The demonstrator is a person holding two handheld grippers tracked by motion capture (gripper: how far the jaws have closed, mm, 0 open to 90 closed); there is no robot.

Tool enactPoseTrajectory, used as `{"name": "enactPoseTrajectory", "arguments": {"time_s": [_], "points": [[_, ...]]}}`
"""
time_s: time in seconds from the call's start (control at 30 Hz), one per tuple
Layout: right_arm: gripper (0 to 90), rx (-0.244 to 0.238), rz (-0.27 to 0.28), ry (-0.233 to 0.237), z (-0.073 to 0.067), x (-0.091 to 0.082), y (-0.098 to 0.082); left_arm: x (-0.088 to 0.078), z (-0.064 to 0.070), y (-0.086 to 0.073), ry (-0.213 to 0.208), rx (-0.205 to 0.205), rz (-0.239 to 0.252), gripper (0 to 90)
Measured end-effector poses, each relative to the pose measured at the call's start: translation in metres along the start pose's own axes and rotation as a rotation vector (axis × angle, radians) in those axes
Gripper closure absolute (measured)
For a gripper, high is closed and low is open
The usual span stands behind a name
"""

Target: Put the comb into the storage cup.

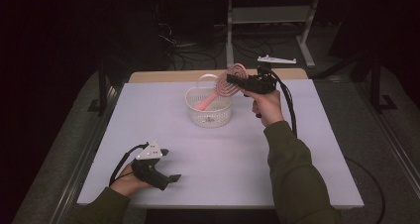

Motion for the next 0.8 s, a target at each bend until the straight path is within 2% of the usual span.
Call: {"name": "enactPoseTrajectory", "arguments": {"time_s": [0.3,0.8], "points": [[63.3,0.019,-0.016,-0.008,0.004,0.01,-0.012,0.0,0.0,0.0,-0.001,0.0,-0.001,0.2],[63.2,0.028,-0.04,-0.012,0.003,0.025,-0.022,0.0,0.0,0.0,-0.006,-0.001,-0.002,0.2]]}}
Point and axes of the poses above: each handheld gripper's, and its own axes: x roughly forward along the jaws, y roughly out of its top, z roughly to its right, the point moved 3 cm from there along x, roughly forward along the jaws, and after that the axes turned 10 degrees about -y, right-handed, at the moved point
